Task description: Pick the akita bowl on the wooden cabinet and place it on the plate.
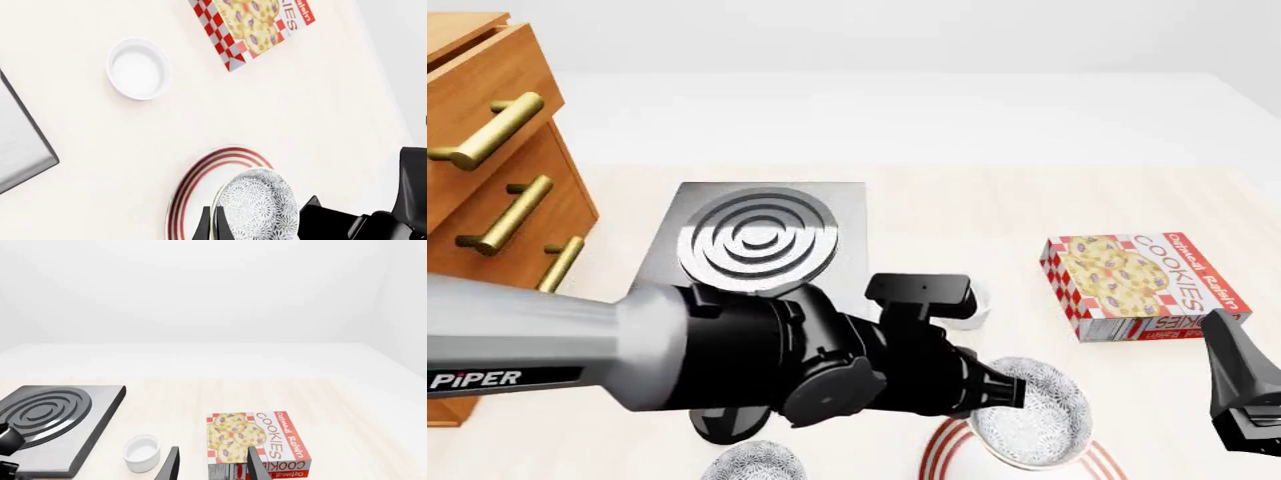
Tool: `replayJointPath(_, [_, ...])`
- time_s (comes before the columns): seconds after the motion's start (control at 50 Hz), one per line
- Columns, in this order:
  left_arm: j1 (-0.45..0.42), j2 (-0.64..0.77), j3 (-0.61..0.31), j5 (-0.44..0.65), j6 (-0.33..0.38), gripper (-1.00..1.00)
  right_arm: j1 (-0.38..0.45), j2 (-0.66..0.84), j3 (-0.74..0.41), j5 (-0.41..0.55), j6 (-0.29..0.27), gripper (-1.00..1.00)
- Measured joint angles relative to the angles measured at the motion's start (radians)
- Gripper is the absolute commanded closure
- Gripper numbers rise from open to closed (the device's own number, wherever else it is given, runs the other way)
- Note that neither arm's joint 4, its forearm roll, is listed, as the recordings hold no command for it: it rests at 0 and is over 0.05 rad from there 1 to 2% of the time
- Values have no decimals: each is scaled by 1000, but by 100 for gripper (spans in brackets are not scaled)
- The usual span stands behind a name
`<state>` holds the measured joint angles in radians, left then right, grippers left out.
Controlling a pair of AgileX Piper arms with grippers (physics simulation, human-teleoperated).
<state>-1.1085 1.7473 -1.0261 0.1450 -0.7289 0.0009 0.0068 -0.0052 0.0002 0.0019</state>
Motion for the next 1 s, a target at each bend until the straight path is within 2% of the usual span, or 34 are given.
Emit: replayJointPath(1.0, [0,55,-2,-28,-22,100,0,0,0,0,0,-100])
